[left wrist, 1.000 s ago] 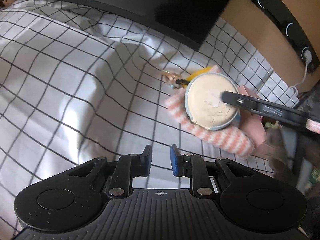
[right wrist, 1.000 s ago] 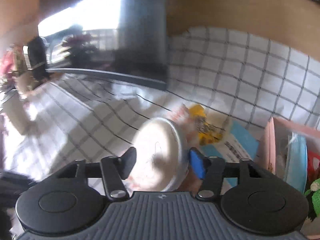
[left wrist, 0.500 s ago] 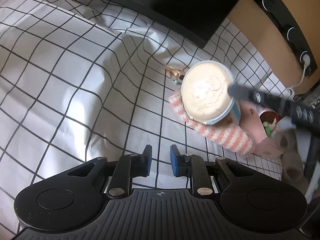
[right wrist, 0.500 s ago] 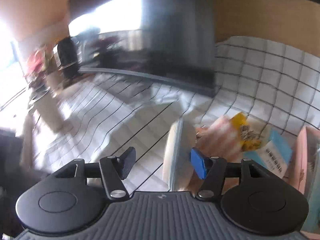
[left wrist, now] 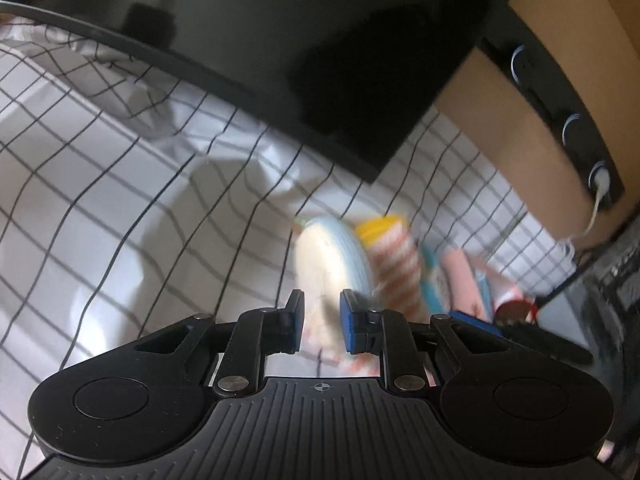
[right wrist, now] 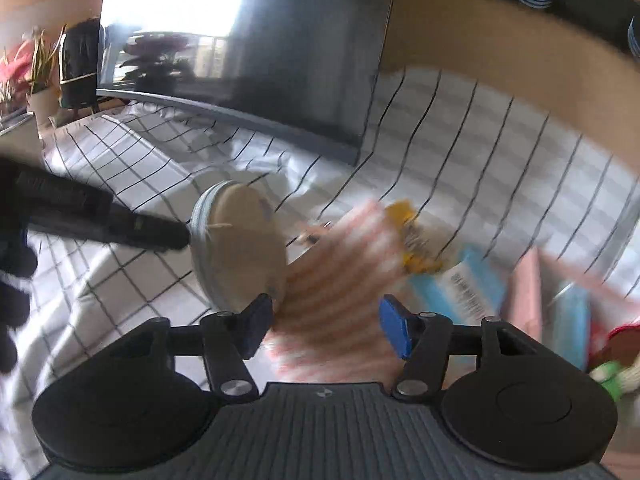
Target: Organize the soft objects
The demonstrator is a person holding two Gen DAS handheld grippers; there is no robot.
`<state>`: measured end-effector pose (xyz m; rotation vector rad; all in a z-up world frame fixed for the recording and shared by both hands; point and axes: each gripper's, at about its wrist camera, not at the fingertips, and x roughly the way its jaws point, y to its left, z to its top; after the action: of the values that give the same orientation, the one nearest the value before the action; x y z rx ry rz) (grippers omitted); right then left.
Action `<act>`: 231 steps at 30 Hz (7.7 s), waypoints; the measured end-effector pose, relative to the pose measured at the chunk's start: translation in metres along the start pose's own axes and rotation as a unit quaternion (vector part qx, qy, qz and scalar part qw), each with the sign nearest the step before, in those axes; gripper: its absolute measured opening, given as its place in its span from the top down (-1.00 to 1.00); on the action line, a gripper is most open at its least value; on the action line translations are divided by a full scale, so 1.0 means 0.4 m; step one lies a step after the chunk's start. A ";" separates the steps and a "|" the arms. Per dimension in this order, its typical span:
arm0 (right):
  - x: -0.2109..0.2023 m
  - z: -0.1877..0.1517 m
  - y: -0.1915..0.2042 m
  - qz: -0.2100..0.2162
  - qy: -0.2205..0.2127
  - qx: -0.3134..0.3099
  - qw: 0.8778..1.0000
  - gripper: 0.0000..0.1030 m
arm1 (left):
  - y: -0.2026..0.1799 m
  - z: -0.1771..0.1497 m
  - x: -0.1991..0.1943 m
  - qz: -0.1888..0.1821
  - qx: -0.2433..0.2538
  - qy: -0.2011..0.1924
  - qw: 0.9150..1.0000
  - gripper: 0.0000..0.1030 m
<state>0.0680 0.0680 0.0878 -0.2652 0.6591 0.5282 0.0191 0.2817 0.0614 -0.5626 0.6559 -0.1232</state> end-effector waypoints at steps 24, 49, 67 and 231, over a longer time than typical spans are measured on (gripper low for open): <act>0.118 0.035 0.011 0.032 -0.055 -0.022 0.998 -0.46 | 0.002 0.084 0.046 0.008 0.020 0.017 1.000 0.59; 0.213 0.088 0.050 0.062 -0.009 0.064 0.996 0.21 | 0.207 -0.121 -0.138 0.082 -0.052 0.068 0.993 0.60; -0.273 -0.265 -0.083 -0.092 0.054 0.138 0.985 0.21 | -0.028 0.103 0.278 0.019 0.093 0.083 0.992 0.56; -0.665 -0.420 -0.439 -0.159 -0.042 0.216 0.962 0.28 | -0.685 -0.015 0.439 -0.074 0.199 0.161 0.964 0.39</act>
<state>-0.0993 -0.2464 0.1423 0.0642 0.6170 0.0780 0.1723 -0.0020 0.1079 -0.2015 0.8777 -0.4840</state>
